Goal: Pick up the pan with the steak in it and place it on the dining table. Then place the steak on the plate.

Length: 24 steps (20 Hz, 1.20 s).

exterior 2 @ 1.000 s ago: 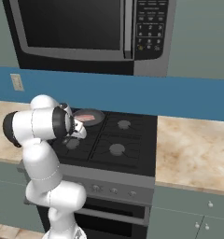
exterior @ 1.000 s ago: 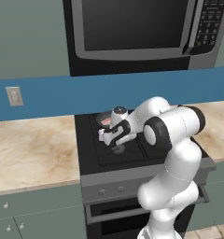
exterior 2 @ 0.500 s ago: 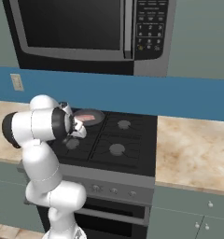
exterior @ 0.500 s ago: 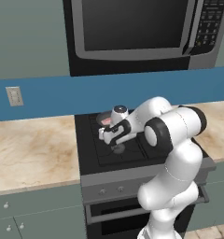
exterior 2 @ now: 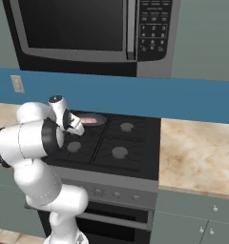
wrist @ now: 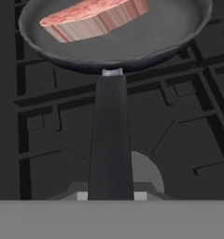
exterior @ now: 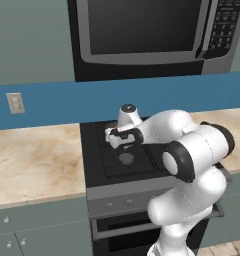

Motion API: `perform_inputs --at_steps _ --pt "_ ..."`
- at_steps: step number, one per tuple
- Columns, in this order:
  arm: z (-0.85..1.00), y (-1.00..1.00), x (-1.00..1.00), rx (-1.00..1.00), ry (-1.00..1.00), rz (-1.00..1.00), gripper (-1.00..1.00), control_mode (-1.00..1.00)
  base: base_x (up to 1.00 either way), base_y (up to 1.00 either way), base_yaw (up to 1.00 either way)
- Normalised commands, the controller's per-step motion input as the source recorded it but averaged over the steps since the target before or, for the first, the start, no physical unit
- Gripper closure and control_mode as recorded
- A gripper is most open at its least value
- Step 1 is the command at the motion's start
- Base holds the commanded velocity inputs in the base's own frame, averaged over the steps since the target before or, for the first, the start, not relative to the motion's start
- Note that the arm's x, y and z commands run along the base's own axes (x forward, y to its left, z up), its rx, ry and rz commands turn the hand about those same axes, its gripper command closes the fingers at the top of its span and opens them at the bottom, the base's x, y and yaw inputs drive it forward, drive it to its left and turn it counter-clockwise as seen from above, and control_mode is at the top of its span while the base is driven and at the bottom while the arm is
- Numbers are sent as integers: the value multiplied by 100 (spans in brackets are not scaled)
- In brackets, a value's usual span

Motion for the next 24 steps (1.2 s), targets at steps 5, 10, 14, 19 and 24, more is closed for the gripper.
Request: perform_inputs --at_steps 5,10,14,19,24 --pt "63 4 -73 3 -19 -11 100 -100 0 0 0" --pt "58 2 -79 2 -28 -9 100 -100 0 0 0" --pt "64 0 -88 5 -13 -8 100 -100 0 0 0" --pt "68 0 -87 5 -2 -6 100 -100 0 0 0" --pt "78 0 -89 6 2 -5 100 -100 0 0 0"
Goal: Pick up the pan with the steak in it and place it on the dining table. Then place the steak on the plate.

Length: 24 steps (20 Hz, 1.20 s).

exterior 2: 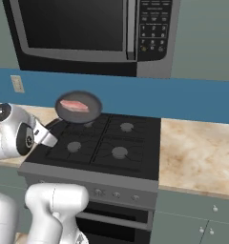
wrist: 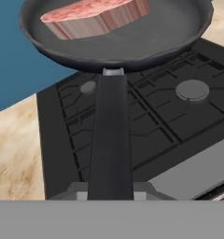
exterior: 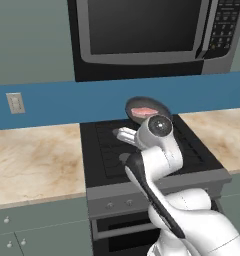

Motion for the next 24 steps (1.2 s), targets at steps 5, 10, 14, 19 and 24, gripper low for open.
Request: perform_inputs --at_steps 5,10,14,19,24 --pt "83 0 -90 5 7 -1 100 -100 0 0 0" --pt "77 0 -92 2 12 0 100 -100 0 0 0" --pt "56 0 -98 0 16 0 100 -100 0 0 0" --pt "17 -1 -92 -3 16 0 100 -100 0 0 0" --pt "-4 -1 -60 -8 -18 0 100 -100 0 0 0"
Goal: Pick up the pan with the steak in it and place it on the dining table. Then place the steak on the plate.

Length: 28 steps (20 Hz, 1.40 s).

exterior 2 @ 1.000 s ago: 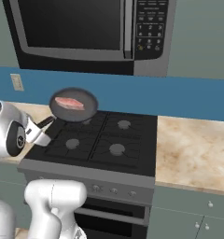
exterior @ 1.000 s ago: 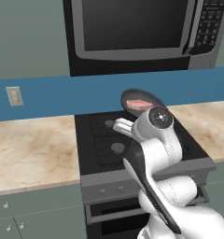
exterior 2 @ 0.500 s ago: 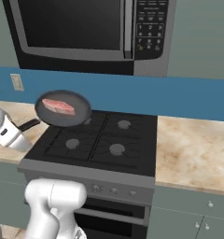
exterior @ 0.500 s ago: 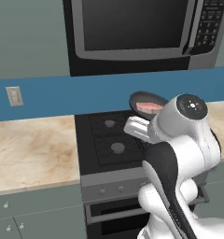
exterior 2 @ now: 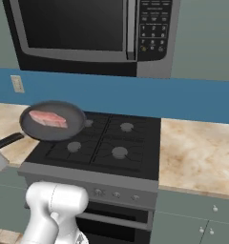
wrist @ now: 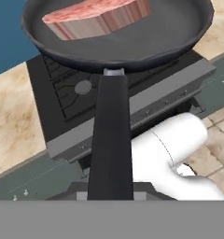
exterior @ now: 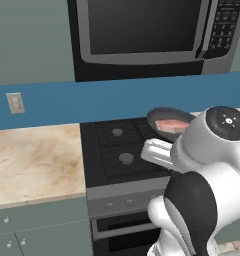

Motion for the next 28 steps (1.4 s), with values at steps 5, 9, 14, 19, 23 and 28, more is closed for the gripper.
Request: perform_inputs --at_steps 5,9,14,19,23,28 --pt "-13 0 -53 -6 -40 0 100 -100 0 0 0" --pt "-4 0 -35 -2 -34 0 100 -100 0 0 0" --pt "0 0 0 0 0 0 100 -100 0 0 0" --pt "0 0 0 0 0 0 100 100 -29 0 4" --pt "0 0 0 0 0 0 100 100 -68 -1 28" --pt "0 0 0 0 0 0 100 100 -64 -1 31"
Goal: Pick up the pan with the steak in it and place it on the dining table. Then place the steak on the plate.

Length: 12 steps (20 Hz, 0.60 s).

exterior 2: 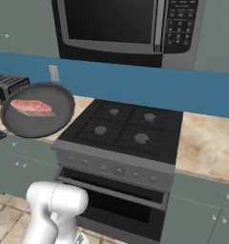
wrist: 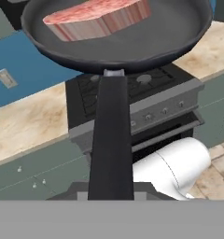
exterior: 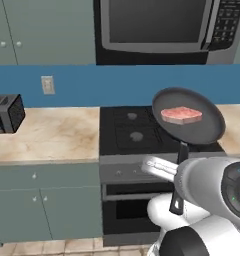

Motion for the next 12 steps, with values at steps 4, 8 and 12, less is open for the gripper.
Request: perform_inputs --at_steps 4,8,12 --pt "0 0 0 0 0 0 100 100 -45 0 39" --pt "0 0 0 0 0 0 100 100 -20 -3 48" --pt "0 0 0 0 0 0 100 100 -13 0 50"
